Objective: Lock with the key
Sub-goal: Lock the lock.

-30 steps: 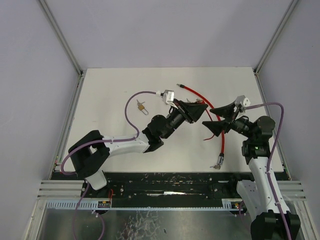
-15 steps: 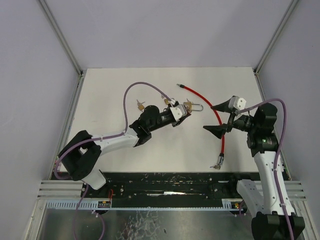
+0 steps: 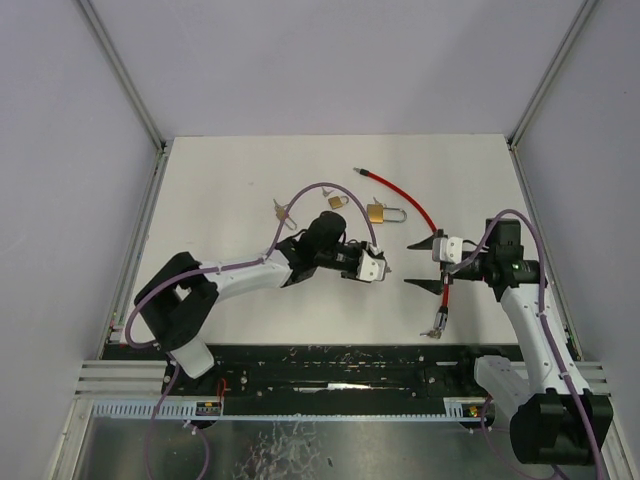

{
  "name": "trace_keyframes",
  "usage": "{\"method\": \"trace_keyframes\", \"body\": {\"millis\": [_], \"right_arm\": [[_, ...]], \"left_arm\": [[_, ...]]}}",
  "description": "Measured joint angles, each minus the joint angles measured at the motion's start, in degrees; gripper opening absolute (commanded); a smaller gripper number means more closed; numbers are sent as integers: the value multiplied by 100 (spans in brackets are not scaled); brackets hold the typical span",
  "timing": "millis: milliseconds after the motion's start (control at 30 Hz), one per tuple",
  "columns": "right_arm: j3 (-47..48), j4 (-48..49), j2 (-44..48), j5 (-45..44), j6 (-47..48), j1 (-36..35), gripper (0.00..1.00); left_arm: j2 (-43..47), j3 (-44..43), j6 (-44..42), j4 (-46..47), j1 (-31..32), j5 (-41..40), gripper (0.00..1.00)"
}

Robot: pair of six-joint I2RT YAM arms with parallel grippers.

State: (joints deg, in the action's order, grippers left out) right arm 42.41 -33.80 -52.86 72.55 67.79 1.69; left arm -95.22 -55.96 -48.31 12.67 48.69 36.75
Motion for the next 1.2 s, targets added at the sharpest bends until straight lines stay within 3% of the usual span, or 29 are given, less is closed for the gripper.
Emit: {"method": "trace_keyframes", "body": {"millis": [200, 433, 1000, 1200], "right_arm": [[-339, -2, 0, -304, 723, -365, 57], [-686, 289, -26, -612, 870, -804, 39], [-951, 750, -74, -807, 680, -1119, 29], [-953, 881, -79, -861, 549, -1141, 18]], "left_arm": [[-321, -437, -251, -466, 219, 153, 0], [-428, -538, -297, -761, 302, 184, 0], [-426, -531, -282, -765, 302, 188, 0], [-426, -531, -282, -765, 302, 190, 0]]}}
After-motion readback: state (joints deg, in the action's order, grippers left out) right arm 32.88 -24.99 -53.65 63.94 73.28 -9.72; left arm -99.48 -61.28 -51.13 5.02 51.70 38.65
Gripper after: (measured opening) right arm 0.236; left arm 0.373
